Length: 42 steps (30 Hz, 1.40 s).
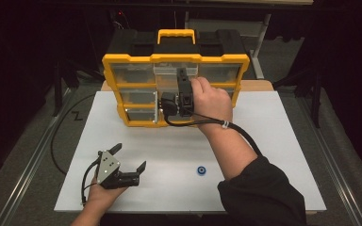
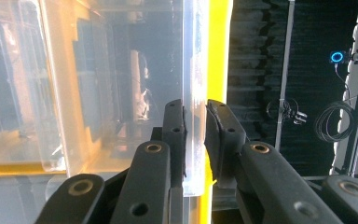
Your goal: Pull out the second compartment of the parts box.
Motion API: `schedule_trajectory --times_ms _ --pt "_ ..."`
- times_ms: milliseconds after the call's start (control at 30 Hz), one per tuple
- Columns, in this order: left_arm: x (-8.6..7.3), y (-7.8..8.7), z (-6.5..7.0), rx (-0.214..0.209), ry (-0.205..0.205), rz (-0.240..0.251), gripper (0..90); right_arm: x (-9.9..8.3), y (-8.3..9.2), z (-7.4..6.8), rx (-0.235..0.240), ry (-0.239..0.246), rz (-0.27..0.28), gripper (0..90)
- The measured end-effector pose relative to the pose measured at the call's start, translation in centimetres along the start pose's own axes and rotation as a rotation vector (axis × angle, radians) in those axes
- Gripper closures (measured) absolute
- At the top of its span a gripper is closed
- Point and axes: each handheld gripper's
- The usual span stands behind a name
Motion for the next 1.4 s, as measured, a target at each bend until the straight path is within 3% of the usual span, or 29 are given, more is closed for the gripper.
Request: schedule_trajectory --times_ms 700,1400 --pt "0.0 0.0 0.0 -0.001 0.004 0.003 0.1 -0.1 3.1 -0.5 -0.002 0.001 0.01 80.5" --pt "0.0 -0.2 0.1 -0.005 0.0 0.0 0.1 -0.2 5.1 -0.9 -0.005 0.011 0.03 80.6"
Point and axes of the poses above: each handheld gripper's, and its own axes: y roughly backward along the jaws, x roughly out of its top, z roughly to its right, and after that the axes turned 11 degrees about x, right-handed
